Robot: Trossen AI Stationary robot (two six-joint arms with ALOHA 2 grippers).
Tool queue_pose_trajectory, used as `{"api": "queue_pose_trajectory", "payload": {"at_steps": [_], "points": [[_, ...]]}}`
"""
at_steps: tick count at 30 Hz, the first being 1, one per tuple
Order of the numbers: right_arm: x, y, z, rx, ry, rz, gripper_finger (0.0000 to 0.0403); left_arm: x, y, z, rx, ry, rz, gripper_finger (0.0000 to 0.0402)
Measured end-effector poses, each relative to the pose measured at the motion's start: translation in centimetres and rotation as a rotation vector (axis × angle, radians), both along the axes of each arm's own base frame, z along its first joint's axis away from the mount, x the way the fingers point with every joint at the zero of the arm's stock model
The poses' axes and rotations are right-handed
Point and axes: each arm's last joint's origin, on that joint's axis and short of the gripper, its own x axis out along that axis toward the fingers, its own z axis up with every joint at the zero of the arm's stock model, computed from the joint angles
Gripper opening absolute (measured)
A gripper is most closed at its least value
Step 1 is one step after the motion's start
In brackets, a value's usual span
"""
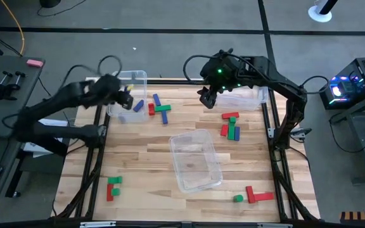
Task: Sort blocks
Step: Put the blue block into the top left transparent bin
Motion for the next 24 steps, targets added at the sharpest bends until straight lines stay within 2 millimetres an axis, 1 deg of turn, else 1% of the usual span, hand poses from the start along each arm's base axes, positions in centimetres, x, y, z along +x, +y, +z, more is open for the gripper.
{"api": "queue_pose_trajectory", "payload": {"at_steps": [3, 6, 8, 11, 12, 14, 17, 20, 22, 24], "points": [[0.1, 1.0, -0.1, 0.026, 0.002, 0.002, 0.0206, 0.7, 2.7, -1.7, -0.043, 0.138, 0.033, 0.0053], [-0.1, 2.3, -0.4, 0.058, 0.051, 0.012, 0.0206, 1.3, 4.8, -2.9, -0.064, 0.234, 0.027, 0.0081], [-0.5, 3.4, -0.8, 0.07, 0.11, 0.011, 0.0206, 1.8, 5.6, -3.5, -0.073, 0.263, 0.008, 0.0106], [-1.0, 5.1, -1.2, 0.036, 0.183, -0.005, 0.0206, 2.3, 6.2, -3.9, -0.089, 0.251, -0.022, 0.0142], [-0.9, 5.7, -1.2, 0.024, 0.173, 0.006, 0.0206, 2.4, 6.3, -3.8, -0.089, 0.234, -0.033, 0.0152], [-1.3, 6.8, -1.3, 0.006, 0.181, 0.037, 0.0206, 2.6, 6.4, -3.5, -0.088, 0.185, -0.047, 0.0169], [-1.6, 7.5, -1.7, -0.018, 0.197, 0.02, 0.0206, 2.8, 6.4, -2.4, -0.073, 0.129, -0.059, 0.0186], [-2.3, 7.4, -2.8, -0.012, 0.228, -0.02, 0.0206, 2.8, 6.4, -1.1, -0.06, 0.075, -0.049, 0.0194], [-3.5, 7.3, -4.0, 0.008, 0.287, -0.083, 0.0206, 2.9, 6.1, -0.3, -0.085, -0.001, -0.065, 0.0196], [-5.0, 7.2, -5.5, 0.035, 0.311, -0.144, 0.0206, 3.3, 5.5, 0.6, -0.092, -0.12, -0.119, 0.0196]]}}
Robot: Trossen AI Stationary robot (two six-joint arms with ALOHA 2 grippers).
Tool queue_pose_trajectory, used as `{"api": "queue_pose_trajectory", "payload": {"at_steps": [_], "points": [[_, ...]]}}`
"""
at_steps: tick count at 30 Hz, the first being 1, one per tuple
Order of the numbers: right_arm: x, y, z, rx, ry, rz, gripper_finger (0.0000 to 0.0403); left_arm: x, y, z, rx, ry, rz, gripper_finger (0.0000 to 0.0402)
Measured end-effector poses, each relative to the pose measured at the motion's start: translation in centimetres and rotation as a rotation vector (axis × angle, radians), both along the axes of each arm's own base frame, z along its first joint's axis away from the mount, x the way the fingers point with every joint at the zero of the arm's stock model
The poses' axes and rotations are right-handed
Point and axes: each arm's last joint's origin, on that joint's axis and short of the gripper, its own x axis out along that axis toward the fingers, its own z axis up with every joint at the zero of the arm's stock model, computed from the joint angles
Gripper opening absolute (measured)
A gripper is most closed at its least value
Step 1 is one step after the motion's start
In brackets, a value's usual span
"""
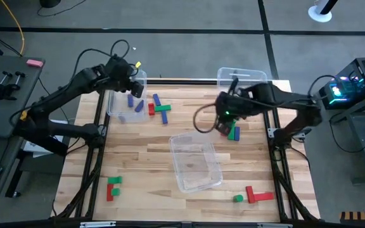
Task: Sort blocks
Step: Put the blue block into the top left transparent bin
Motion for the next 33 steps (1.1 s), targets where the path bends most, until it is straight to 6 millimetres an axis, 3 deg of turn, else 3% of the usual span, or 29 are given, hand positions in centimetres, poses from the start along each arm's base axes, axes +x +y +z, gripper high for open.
{"api": "queue_pose_trajectory", "payload": {"at_steps": [5, 9, 12, 18, 22, 27, 33], "points": [[-5.0, -0.3, -4.5, 0.086, -0.052, -0.218, 0.0206, 1.5, -2.7, 2.0, 0.044, -0.214, -0.147, 0.0197], [-9.4, -0.7, -9.1, 0.253, -0.097, -0.464, 0.0206, 2.6, -5.0, 3.4, 0.068, -0.352, -0.238, 0.0197], [-11.1, -0.7, -12.9, 0.355, -0.096, -0.605, 0.0206, 3.5, -6.3, 3.7, 0.071, -0.406, -0.273, 0.0197], [-10.9, -1.0, -20.0, 0.377, -0.101, -0.733, 0.0206, 4.9, -7.9, 3.8, 0.081, -0.449, -0.27, 0.0197], [-11.0, -1.7, -23.4, 0.34, -0.083, -0.855, 0.0206, 5.3, -8.5, 4.0, 0.073, -0.484, -0.286, 0.0197], [-10.4, -2.7, -25.3, 0.306, -0.106, -0.927, 0.0206, 5.3, -8.7, 4.1, 0.061, -0.496, -0.283, 0.0197], [-9.4, -3.2, -26.1, 0.292, -0.133, -0.942, 0.0206, 5.3, -8.7, 4.1, 0.061, -0.495, -0.285, 0.0197]]}}
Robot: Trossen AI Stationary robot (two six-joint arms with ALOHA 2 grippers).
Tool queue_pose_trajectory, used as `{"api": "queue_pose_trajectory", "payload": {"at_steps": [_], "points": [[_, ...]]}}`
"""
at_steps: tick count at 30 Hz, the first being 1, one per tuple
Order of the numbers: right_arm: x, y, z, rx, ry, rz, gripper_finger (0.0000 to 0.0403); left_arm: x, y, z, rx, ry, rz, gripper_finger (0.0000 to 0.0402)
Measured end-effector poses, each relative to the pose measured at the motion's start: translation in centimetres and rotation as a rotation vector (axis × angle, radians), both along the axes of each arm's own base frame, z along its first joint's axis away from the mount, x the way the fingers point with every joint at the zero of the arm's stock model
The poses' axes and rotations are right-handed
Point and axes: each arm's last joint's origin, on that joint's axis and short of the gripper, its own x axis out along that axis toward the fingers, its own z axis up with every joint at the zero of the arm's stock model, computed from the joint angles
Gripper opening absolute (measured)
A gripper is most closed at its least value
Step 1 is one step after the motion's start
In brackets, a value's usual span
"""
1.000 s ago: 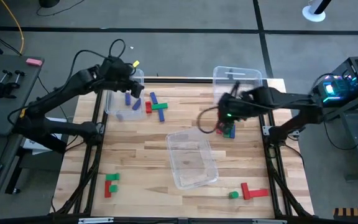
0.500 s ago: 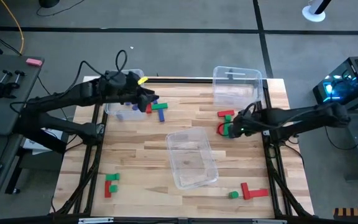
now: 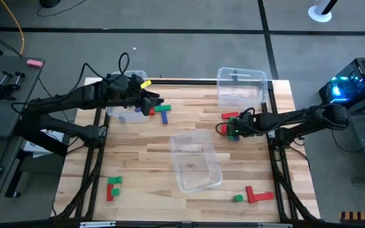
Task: Sort blocks
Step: Put the blue block into the top left transparent bin
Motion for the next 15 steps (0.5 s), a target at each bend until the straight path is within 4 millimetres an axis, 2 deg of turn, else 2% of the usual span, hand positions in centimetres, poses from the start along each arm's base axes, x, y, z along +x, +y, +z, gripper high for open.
{"api": "queue_pose_trajectory", "payload": {"at_steps": [7, 15], "points": [[-0.09, -0.05, -1.07, 0.015, 0.101, -0.002, 0.0206, -0.01, 0.0, -0.02, 0.001, 0.002, -0.001, 0.0197], [-0.25, 0.03, -1.12, 0.018, 0.13, 0.03, 0.0206, -0.16, -0.04, -0.36, -0.007, 0.041, -0.004, 0.0197]]}}
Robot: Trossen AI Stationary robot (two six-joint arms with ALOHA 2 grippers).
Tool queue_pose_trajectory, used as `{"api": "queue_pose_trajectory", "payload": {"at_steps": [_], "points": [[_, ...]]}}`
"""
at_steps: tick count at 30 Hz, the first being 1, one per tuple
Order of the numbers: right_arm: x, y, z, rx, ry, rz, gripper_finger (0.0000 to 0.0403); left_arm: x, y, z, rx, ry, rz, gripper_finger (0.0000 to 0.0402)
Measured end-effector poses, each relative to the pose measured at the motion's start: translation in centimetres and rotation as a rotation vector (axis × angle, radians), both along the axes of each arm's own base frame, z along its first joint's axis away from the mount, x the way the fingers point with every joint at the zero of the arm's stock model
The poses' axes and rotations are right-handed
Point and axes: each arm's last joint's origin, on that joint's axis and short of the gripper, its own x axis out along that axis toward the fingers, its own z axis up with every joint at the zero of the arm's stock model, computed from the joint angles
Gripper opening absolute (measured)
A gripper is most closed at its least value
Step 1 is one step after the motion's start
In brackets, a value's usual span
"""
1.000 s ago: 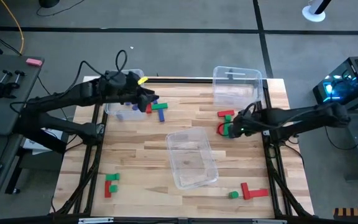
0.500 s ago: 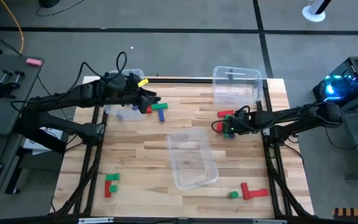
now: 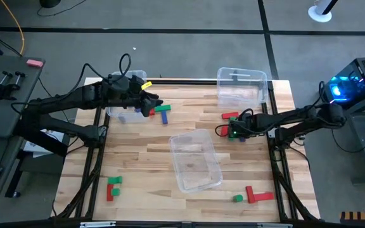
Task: Sort blocks
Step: Put the blue block into the top left transparent bin
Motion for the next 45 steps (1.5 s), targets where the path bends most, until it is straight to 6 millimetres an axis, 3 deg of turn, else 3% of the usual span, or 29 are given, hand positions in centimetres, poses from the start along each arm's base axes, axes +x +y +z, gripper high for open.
{"api": "queue_pose_trajectory", "payload": {"at_steps": [9, 16, 19, 22, 25, 29, 32, 35, 38, 42, 45], "points": [[-0.7, 0.0, -0.5, -0.008, 0.05, 0.021, 0.0199, 0.1, -0.8, -0.1, -0.003, 0.012, -0.113, 0.0197], [-1.0, 0.5, -1.1, -0.004, 0.048, 0.068, 0.0102, -0.1, -2.9, 0.5, 0.035, -0.027, -0.29, 0.0197], [-0.5, 0.8, -0.2, 0.009, 0.039, 0.148, 0.0102, -0.8, -4.0, 1.7, 0.08, -0.117, -0.389, 0.0197], [0.6, 1.2, 2.3, 0.03, -0.01, 0.255, 0.0102, -2.2, -4.7, 3.2, 0.132, -0.218, -0.424, 0.0197], [2.2, 1.4, 6.1, -0.048, -0.086, 0.348, 0.0102, -3.9, -4.9, 4.1, 0.162, -0.271, -0.383, 0.0197], [5.4, 1.4, 13.0, -0.264, -0.317, 0.478, 0.0102, -5.3, -4.7, 4.5, 0.235, -0.253, -0.256, 0.0197], [7.5, 1.2, 18.0, -0.457, -0.544, 0.54, 0.0102, -5.3, -4.3, 4.3, 0.296, -0.212, -0.14, 0.0197], [8.5, 0.8, 21.9, -0.619, -0.741, 0.529, 0.0102, -4.1, -4.1, 3.7, 0.331, -0.158, -0.04, 0.0197], [8.9, 0.5, 24.1, -0.719, -0.883, 0.478, 0.0102, -2.0, -3.9, 2.8, 0.408, -0.075, 0.03, 0.0197], [9.8, 0.4, 25.4, -0.812, -1.039, 0.422, 0.0102, 1.9, -4.3, 1.7, 0.523, -0.045, 0.062, 0.0197], [11.4, 0.7, 25.1, -0.805, -1.125, 0.523, 0.0102, 4.7, -4.7, 1.2, 0.611, -0.09, 0.019, 0.0197]]}}
